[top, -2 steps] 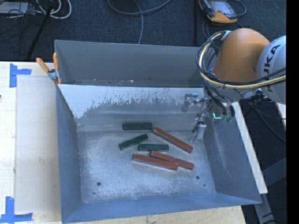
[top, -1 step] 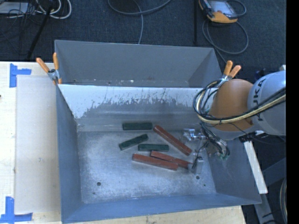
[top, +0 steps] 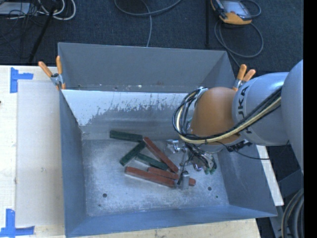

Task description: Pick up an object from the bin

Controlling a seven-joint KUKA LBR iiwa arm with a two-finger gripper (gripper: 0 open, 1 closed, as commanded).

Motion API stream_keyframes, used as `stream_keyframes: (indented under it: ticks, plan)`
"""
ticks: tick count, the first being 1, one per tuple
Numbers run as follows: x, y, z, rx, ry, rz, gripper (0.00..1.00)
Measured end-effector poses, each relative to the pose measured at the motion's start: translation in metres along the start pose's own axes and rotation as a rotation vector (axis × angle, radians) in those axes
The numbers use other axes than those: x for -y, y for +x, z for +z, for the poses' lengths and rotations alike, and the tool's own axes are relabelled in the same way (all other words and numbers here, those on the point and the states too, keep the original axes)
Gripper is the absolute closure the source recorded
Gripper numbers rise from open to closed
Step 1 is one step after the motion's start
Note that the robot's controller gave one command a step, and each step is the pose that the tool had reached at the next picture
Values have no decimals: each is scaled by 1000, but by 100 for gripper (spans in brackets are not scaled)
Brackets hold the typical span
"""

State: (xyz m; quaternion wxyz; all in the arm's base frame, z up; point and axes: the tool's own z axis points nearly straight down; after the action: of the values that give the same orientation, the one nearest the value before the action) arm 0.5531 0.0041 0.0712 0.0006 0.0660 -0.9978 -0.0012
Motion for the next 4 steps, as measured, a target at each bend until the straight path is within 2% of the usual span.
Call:
stream_keyframes:
  ticks: [1,2,3,4]
  plan:
    - [5,-1,-2,3,4,4,100]
    - [28,7,-149,10,5,-21,100]
    - [27,8,-144,2,2,-22,0]
    - [2,-24,0,-6,0,-328,0]
